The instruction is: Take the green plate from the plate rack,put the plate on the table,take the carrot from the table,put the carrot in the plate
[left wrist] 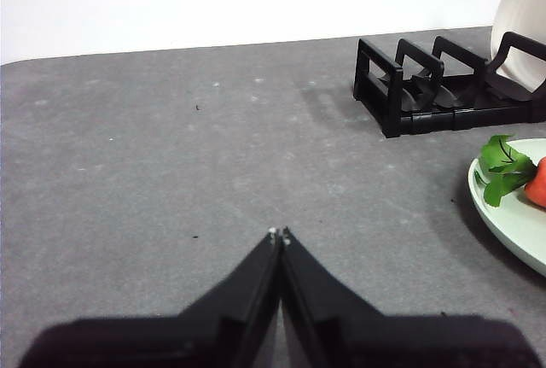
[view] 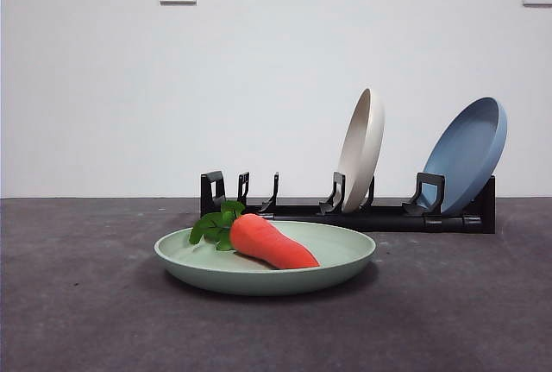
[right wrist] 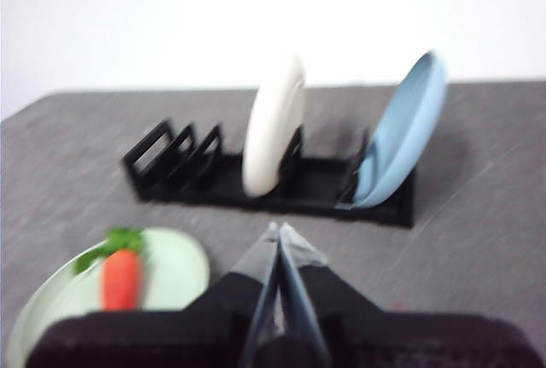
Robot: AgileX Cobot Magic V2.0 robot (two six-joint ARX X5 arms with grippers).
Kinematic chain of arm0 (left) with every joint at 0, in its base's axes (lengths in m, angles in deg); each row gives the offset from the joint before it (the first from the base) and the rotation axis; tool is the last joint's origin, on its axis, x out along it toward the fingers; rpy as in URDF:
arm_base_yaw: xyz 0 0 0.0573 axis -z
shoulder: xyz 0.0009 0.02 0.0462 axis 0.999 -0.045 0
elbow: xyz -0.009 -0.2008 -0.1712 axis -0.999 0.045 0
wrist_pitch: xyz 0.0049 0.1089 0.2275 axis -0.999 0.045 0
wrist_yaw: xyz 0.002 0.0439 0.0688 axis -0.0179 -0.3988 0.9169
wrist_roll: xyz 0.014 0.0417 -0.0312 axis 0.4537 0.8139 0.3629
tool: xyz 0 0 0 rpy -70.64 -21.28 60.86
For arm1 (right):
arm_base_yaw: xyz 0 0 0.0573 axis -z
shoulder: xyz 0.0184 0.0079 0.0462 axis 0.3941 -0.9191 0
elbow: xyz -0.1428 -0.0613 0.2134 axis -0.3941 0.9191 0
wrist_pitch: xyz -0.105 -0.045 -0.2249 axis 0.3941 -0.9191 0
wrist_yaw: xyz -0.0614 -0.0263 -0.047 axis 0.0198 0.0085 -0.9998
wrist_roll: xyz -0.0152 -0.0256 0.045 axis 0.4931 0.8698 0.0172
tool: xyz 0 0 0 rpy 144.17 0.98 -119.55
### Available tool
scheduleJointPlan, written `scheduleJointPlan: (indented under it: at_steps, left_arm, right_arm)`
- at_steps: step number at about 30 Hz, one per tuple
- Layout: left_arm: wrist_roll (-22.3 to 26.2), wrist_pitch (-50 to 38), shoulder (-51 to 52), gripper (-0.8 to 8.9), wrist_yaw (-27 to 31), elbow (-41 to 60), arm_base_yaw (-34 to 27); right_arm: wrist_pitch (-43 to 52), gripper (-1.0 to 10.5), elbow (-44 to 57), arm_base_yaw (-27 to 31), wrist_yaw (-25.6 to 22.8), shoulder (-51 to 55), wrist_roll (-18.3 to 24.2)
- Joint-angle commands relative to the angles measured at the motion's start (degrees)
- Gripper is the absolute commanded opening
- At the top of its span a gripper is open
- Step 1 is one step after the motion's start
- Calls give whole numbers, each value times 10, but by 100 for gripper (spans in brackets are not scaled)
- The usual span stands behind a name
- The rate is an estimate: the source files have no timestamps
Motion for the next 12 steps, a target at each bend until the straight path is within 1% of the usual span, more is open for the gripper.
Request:
scheduleJointPlan:
  at_steps: [1,7,9,12]
  left_arm:
    - [-3,-2,2,-3,0,8,-2]
    - [-3,-2,2,-3,0,8,-2]
    - [-3,-2,2,-3,0,8,-2]
    - [-3,-2,2,-3,0,8,-2]
  right_arm:
    - [74,1,83,11,0,40,0]
    - [168,1,215,13,-4,105,-4]
    - [190,1,252,13,-5,120,-15]
    - [198,1,289,13,-11,136,-33]
